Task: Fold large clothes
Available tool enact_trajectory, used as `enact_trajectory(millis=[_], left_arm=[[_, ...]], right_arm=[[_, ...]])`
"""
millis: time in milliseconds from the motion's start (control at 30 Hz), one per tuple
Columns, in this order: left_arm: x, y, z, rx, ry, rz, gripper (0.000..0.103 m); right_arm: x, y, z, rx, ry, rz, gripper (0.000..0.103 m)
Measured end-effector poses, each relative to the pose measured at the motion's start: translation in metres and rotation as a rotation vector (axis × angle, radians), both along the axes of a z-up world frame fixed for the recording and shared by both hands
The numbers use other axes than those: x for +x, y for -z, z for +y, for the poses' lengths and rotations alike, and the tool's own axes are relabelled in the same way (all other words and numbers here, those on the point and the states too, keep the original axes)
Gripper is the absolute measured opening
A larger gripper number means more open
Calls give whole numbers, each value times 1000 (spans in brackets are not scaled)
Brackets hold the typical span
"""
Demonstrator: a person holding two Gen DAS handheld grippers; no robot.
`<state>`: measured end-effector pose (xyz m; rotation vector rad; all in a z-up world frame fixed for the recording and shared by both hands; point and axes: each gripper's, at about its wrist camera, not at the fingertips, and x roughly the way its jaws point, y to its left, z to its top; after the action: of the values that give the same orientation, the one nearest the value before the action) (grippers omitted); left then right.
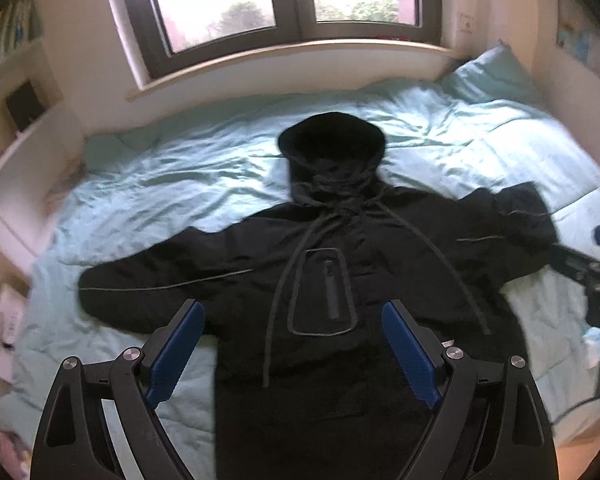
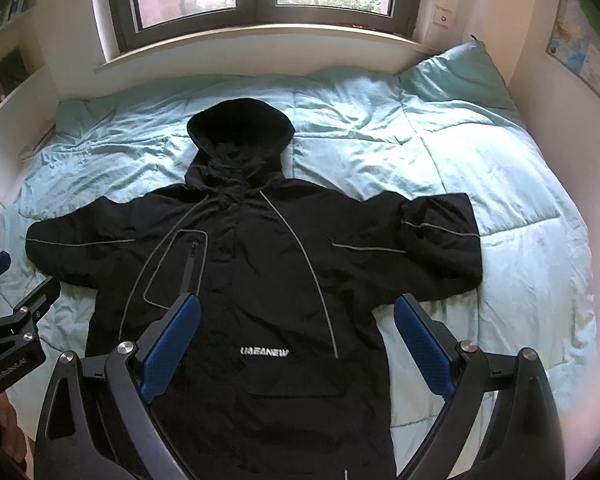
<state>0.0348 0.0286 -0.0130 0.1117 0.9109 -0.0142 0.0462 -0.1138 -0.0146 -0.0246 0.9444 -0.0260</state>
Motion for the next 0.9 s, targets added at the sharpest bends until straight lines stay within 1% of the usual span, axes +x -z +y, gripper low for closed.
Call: enact_trajectory(millis=[67,133,300,367,433,500,533,600,633,700,767,833,900], left_arm=[[7,3,6,-32,-10,15,91],[15,8,10,-31,-35,28,91],[27,21,13,-26,-53,37,91],[34,31,20,-54,-63,49,91],[42,46,37,-113,-98,87,91],[50,62,65,-178,-166,112,91],[52,66,76,-189,-197,114,91],[55,77,112,-210,-290,99,91],[55,81,138,-221,-351,86,91],[51,87,180,-261,-438,53,91],[48,94,237,-341,-526,10,91],[44,104,294,-396,-606,-33,91],[47,115,341,-442,-649,-47,91]], right_arm=[[5,0,4,-4,-11,-2,98],[10,3,9,-10,-19,-1,98],[29,16,10,-18,-21,31,98],[36,23,9,-16,-12,53,98],[42,31,8,-12,-4,76,98],[49,40,8,-13,1,100,98],[52,44,8,-18,1,110,98],[61,53,12,-35,-9,134,98],[64,57,15,-43,-15,143,98],[71,65,21,-67,-30,165,98],[79,76,29,-96,-51,194,98],[85,86,38,-116,-66,216,98],[94,96,48,-133,-84,240,98]])
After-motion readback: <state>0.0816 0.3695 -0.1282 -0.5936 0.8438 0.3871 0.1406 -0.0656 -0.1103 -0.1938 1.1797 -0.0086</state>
